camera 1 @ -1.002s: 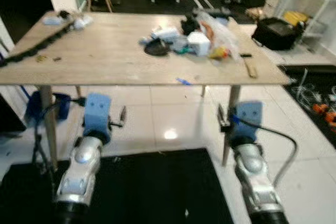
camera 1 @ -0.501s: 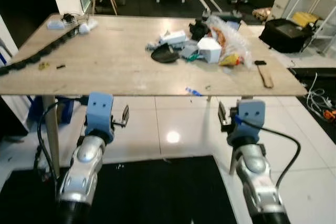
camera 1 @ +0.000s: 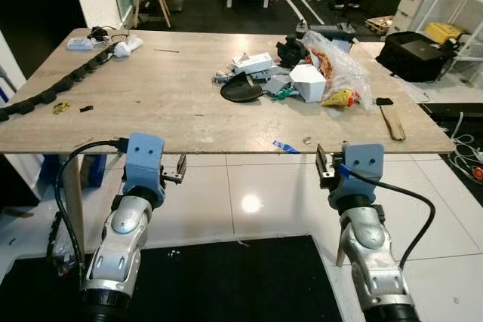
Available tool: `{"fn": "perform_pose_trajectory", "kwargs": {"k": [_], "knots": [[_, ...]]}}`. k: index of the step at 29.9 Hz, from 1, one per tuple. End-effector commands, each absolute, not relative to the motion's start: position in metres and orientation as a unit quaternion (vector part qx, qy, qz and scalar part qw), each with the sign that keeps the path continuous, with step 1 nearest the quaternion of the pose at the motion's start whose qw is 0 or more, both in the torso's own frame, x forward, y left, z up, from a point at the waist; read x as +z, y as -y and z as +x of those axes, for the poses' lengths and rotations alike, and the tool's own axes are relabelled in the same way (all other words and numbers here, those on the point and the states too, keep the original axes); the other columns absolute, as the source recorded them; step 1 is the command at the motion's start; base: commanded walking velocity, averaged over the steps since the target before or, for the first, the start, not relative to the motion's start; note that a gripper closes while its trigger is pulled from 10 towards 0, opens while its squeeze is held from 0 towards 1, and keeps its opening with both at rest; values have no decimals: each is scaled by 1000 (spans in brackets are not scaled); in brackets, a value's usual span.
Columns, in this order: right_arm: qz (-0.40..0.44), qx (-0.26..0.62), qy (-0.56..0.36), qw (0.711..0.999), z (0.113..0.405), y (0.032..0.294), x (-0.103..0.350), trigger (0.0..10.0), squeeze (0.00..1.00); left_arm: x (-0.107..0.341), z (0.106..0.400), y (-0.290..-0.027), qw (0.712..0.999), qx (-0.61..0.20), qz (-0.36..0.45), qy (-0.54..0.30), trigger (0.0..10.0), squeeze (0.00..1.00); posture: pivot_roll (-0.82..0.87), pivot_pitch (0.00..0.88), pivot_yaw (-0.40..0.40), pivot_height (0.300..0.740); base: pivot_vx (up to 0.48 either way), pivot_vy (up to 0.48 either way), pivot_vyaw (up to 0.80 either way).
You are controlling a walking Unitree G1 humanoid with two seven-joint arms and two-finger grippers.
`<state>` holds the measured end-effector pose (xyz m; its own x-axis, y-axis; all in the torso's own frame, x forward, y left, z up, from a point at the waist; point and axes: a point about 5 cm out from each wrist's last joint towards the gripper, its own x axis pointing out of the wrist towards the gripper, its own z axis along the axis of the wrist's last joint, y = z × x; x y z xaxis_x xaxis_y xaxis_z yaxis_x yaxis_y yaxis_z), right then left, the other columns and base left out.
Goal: Picking trash to rubbish bin
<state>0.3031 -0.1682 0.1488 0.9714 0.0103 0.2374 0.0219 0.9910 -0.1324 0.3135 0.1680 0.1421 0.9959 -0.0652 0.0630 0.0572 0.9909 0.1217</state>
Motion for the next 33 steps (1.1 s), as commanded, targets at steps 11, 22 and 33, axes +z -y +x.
{"fn": "perform_pose_trajectory", "kwargs": {"k": [11,22,33], "knots": [[-58,-15,111,992,301,175,147,10000,0,137,311,-170,997,-32,63,21,10000,0,-79,91,-13,740,314,0,0],[-57,-24,106,992,302,177,146,10000,0,137,311,-170,997,-32,64,21,10000,0,-76,91,-13,740,313,0,-498],[-54,-24,109,992,302,176,146,10000,0,138,312,-170,997,-32,65,22,10000,0,-74,91,-9,740,312,0,0]]}}
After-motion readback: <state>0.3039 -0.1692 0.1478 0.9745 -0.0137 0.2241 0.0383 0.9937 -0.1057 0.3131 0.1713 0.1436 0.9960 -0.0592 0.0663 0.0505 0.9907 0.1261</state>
